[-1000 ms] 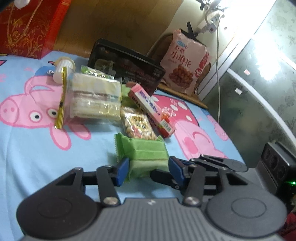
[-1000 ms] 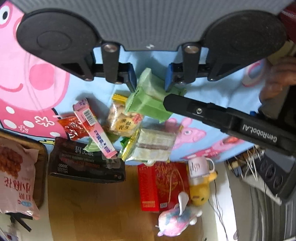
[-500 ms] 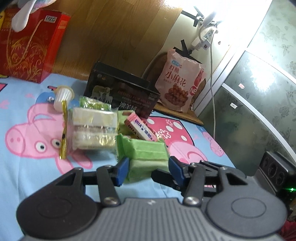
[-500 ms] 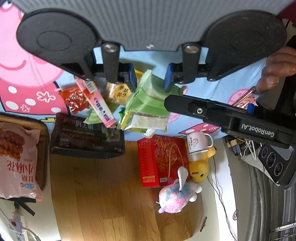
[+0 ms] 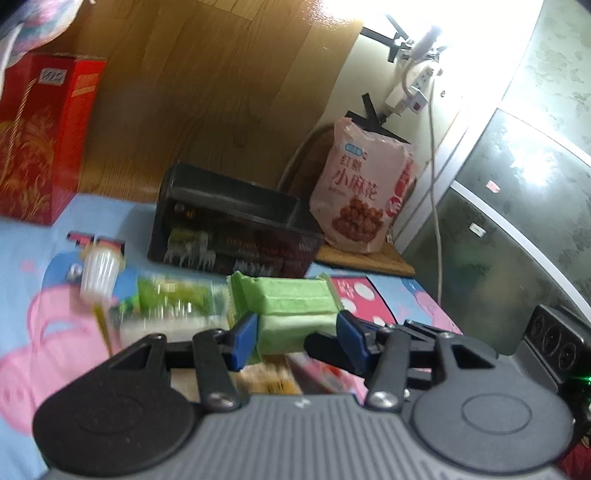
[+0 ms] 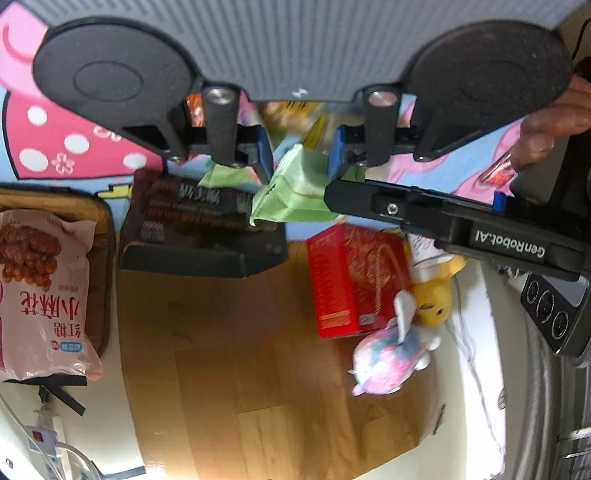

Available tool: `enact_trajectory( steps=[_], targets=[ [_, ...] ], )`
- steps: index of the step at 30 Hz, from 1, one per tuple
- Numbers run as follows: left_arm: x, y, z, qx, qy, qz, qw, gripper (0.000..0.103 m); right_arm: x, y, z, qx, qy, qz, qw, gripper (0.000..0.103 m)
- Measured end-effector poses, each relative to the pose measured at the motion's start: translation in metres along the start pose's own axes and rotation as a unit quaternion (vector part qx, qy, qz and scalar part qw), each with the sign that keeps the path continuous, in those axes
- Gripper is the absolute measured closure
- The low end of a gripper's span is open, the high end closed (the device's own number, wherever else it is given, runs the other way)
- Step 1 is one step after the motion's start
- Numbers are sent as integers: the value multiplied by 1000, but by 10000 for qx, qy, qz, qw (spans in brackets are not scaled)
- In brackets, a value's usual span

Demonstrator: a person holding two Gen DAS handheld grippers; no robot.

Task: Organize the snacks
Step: 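Lower the green packet into the black box and open the left gripper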

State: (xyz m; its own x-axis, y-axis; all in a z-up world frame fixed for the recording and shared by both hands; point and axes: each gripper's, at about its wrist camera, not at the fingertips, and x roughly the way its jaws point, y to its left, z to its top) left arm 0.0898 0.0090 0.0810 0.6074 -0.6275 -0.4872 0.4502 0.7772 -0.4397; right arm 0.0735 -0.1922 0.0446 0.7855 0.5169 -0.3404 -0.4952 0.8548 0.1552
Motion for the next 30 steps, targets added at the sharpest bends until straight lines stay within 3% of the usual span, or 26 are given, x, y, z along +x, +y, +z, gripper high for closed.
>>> enact_trajectory(
  steps=[7, 10, 13, 15, 17, 19, 22, 24, 25, 30],
  targets=[
    [51, 5, 64, 210, -136, 206, 9995, 54, 45, -39, 39, 84, -204, -151, 9996, 67],
    [82, 12, 89, 217, -169, 317, 9991, 44, 72, -63, 57, 250, -241, -237, 9991, 58],
    [96, 21, 102, 237, -238, 664, 9972, 41, 91, -84, 65, 345, -137, -516, 9980, 50],
    [90, 32, 104, 308, -558, 1205, 9907, 35, 82, -100, 62, 597, -345, -613, 9957, 50],
    [89, 49, 103, 137, -643, 1516, 9863, 31, 70, -116, 57, 866, -557, -785, 9916, 43],
    [101, 67, 103, -125, -333, 1714, 9846, 32, 65, -134, 49, 1215, -629, -966, 9859, 37],
    [126, 83, 94, -346, 237, 1933, 9802, 42, 76, -159, 39, 1900, -307, -916, 9770, 37],
    [128, 86, 92, -522, 272, 1717, 9834, 46, 86, -168, 31, 2285, -73, -726, 9708, 37],
    [127, 87, 91, -597, 314, 1609, 9847, 53, 90, -171, 27, 2388, 40, -636, 9690, 38],
    [117, 67, 80, -595, 419, 1684, 9830, 52, 93, -165, 23, 2359, 151, -488, 9704, 37]
  ],
)
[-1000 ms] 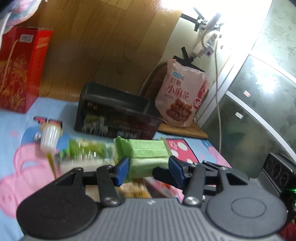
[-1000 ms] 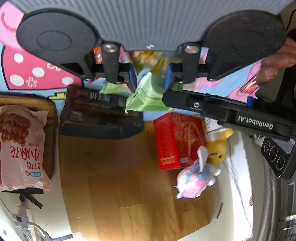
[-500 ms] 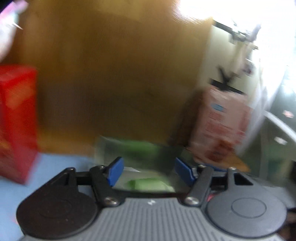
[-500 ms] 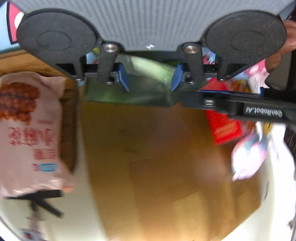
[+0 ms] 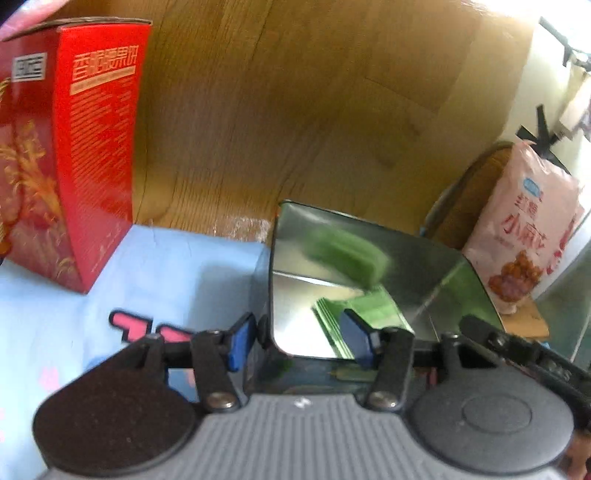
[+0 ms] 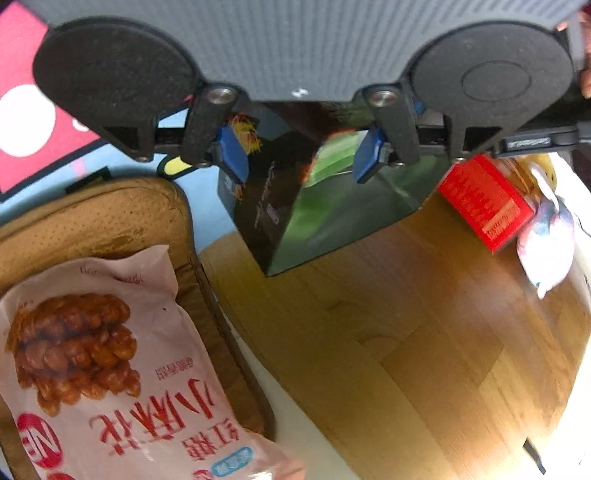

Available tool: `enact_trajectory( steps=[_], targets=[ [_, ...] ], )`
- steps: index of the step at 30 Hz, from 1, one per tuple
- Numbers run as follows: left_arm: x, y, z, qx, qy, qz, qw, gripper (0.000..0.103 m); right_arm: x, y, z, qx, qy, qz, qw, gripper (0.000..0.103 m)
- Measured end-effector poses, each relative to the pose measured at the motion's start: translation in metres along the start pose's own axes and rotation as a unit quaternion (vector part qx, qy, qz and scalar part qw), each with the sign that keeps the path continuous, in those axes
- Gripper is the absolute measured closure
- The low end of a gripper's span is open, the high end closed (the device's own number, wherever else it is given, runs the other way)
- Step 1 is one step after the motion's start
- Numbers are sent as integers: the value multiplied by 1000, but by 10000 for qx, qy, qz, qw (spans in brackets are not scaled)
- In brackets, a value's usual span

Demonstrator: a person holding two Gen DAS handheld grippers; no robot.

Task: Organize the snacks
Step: 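Lower the green packet into the black box and open the left gripper, then reach the right gripper to the white yogurt cup and grasp it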

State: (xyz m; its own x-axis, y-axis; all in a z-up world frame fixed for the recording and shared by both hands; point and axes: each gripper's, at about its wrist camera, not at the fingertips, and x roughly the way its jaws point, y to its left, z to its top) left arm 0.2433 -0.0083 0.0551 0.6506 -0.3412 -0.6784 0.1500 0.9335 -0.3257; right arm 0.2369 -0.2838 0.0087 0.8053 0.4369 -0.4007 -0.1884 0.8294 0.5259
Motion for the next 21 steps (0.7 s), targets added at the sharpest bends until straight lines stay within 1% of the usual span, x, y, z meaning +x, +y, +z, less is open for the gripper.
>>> enact_trajectory(
  steps=[1, 2, 3, 4, 5, 6, 9, 11, 12, 13, 15, 17, 19, 21],
  targets=[
    [-5, -2, -5, 0, 22, -39, 10000, 49, -1, 3, -1, -95, -10, -30, 9999, 36],
    [-7, -2, -7, -9, 56, -108, 9999, 41, -4, 4, 0, -166, -15, -65, 9998, 36],
    [-9, -2, -7, -13, 60, -207, 9998, 36, -6, 5, 0, -212, -15, -101, 9997, 37],
    [-16, -2, -10, 9, -10, -263, 9997, 26, -7, 5, 2, -215, -41, -124, 9997, 37],
    [-23, -2, -11, 70, -74, -198, 9998, 20, -14, 6, 1, -199, -122, -171, 9996, 37],
    [-34, 0, -13, 114, -199, -117, 9997, 20, -21, 6, 0, -186, -231, -224, 9993, 37],
    [-63, 14, -17, 54, -568, -187, 9982, 20, -48, 7, -7, -163, -475, -286, 9983, 37],
    [-83, 27, -29, -20, -727, -192, 9972, 20, -63, 12, -17, -188, -480, -122, 9986, 37],
    [-87, 32, -34, -44, -746, -159, 9971, 20, -68, 17, -23, -247, -423, 3, 9988, 37],
    [-90, 37, -41, -58, -736, -118, 9972, 21, -70, 25, -30, -327, -308, 155, 9989, 37],
    [-93, 43, -51, -72, -657, -70, 9978, 25, -65, 42, -40, -524, 64, 502, 9973, 39],
    [-88, 48, -62, -140, -523, -73, 9985, 31, -52, 64, -49, -790, 424, 842, 9924, 47],
    [-86, 54, -71, -276, -470, 33, 9985, 33, -36, 87, -54, -1006, 664, 981, 9879, 55],
    [-87, 63, -78, -462, -507, 139, 9975, 35, -16, 103, -54, -1049, 804, 1011, 9861, 55]
  ],
)
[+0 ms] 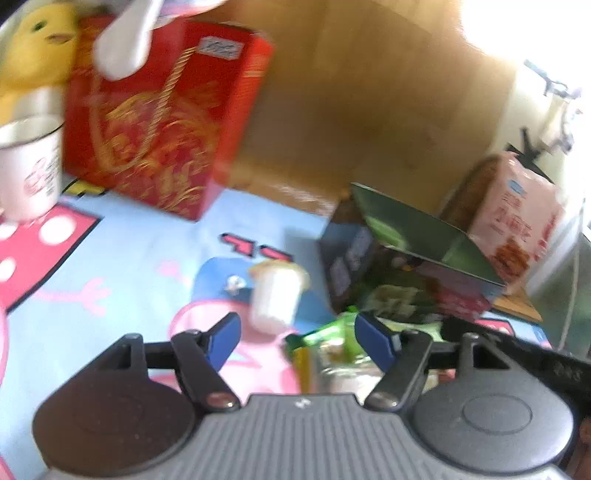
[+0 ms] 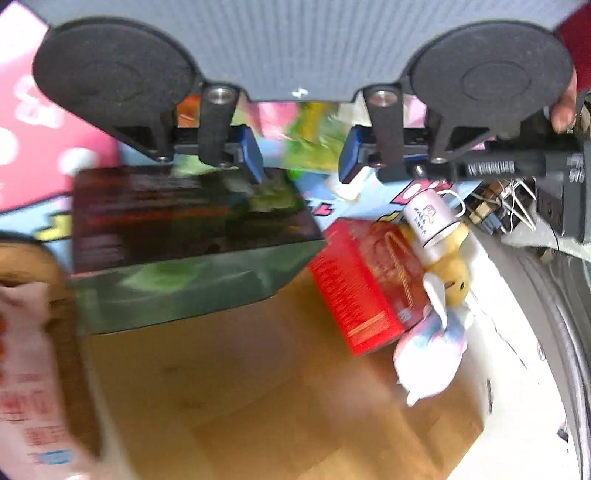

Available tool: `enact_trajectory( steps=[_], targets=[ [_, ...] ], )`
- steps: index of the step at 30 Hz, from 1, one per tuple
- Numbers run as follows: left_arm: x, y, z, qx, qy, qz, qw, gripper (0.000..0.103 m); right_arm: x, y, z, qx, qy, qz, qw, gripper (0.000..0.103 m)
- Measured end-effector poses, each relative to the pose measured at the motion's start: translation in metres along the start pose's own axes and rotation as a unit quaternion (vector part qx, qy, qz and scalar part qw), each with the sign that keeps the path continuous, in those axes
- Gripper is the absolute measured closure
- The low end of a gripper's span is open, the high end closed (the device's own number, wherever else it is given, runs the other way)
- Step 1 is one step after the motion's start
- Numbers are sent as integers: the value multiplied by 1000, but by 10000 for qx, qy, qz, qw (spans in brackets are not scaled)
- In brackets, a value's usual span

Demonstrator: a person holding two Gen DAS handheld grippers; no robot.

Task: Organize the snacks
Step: 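Reach the right gripper to the white yogurt cup and grasp it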

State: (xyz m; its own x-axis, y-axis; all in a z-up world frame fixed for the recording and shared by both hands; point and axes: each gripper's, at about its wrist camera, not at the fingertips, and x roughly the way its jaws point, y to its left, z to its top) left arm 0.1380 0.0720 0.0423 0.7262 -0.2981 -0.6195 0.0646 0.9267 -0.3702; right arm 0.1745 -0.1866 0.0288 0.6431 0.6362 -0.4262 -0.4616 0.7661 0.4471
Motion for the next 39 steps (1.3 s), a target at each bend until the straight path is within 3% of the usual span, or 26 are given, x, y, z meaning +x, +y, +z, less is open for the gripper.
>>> enact_trajectory(
  steps=[2, 5, 7, 9, 13, 17, 22, 25, 27, 31, 36, 39],
  targets=[
    [7, 5, -7, -189, 250, -132, 9994, 51, 26, 3, 6, 50, 258, -143, 9996, 54],
    [14, 3, -20, -203, 541, -396, 9975, 55, 56, 2, 2, 168, 828, -100, 9964, 56],
    [9, -5, -31, -28, 559, -535, 9970, 58, 48, 14, -8, -172, 800, -141, 9965, 59],
    [2, -13, -43, 153, 562, -604, 9965, 58, 35, 21, -20, -358, 841, -103, 9958, 69],
    [-10, -29, -65, 463, 538, -728, 9948, 53, 2, 24, -42, -626, 717, -138, 9954, 69],
    [-25, -36, -81, 734, 541, -989, 9909, 35, -24, 27, -52, -680, 567, -169, 9959, 68],
    [-50, -15, -76, 497, -133, -764, 9958, 27, -25, 44, -36, -770, 210, -269, 9964, 61],
    [-55, 10, -67, 217, -612, -301, 9974, 26, -11, 56, -22, -771, 265, -190, 9965, 53],
    [-52, 25, -64, 53, -761, 27, 9971, 26, 7, 64, -14, -723, 441, -96, 9964, 53],
    [-50, 47, -64, -374, -1082, 309, 9929, 26, 54, 71, 5, -428, 870, -102, 9952, 53],
    [-54, 54, -64, -528, -1299, 330, 9896, 26, 114, 75, 18, -183, 1432, -222, 9893, 52],
    [-59, 51, -64, -407, -1479, 398, 9874, 25, 141, 82, 17, -341, 1690, -438, 9840, 45]
  ],
)
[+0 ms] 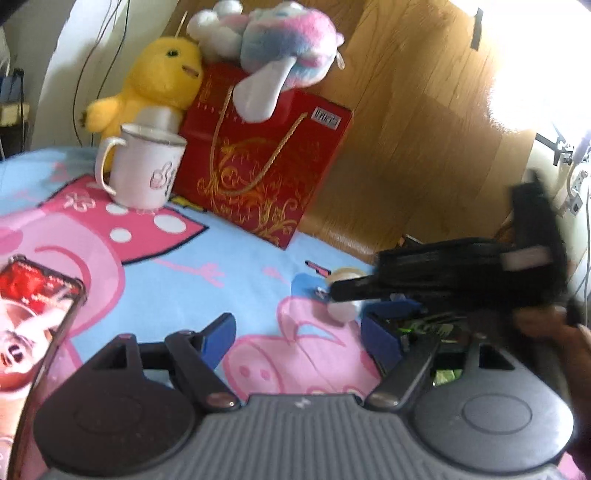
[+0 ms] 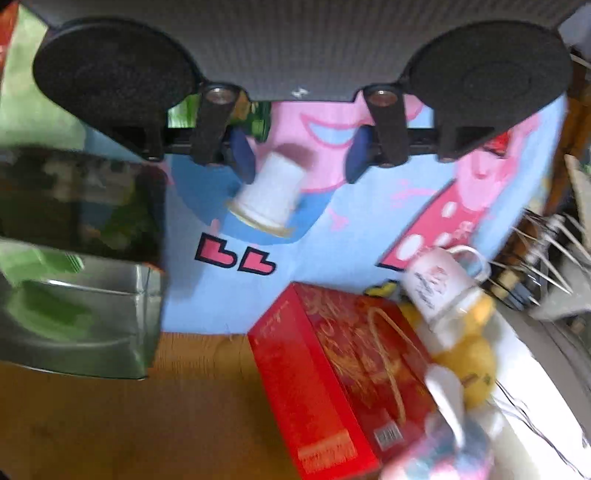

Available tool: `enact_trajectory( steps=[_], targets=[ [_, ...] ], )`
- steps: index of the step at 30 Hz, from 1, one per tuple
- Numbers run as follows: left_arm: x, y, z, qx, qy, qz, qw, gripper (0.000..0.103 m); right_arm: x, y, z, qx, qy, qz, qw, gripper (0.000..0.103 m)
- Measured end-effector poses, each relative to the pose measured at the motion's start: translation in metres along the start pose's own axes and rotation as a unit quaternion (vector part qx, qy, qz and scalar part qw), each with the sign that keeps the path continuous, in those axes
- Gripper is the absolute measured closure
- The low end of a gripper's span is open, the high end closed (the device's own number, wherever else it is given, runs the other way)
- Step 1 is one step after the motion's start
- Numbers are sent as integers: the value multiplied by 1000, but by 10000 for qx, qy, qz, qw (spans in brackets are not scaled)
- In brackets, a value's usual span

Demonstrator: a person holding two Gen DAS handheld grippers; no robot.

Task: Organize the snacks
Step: 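Reach the right gripper to the white yogurt cup and grasp it, then lift the white cup with the right gripper and carry it toward the box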

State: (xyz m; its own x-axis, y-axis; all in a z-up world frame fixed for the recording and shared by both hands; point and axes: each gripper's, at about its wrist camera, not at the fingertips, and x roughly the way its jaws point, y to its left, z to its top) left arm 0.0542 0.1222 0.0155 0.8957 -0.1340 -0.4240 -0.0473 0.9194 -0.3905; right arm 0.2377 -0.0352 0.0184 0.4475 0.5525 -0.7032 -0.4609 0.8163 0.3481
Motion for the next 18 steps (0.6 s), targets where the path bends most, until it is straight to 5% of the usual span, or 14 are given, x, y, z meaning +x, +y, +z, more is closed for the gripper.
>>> enact_trajectory(
  steps=[5, 8, 18],
  targets=[
    [-2, 0, 1, -24, -51, -29, 10000, 23, 25, 19, 3, -523, 87, -291, 9982, 46],
    [-3, 3, 0, -130, -48, -58, 9999, 23, 28, 25, 1, -824, 89, -467, 9955, 61],
    [-5, 12, 2, -424, -126, 205, 9988, 19, -8, 30, -16, -1163, -118, -210, 9929, 68]
  ],
)
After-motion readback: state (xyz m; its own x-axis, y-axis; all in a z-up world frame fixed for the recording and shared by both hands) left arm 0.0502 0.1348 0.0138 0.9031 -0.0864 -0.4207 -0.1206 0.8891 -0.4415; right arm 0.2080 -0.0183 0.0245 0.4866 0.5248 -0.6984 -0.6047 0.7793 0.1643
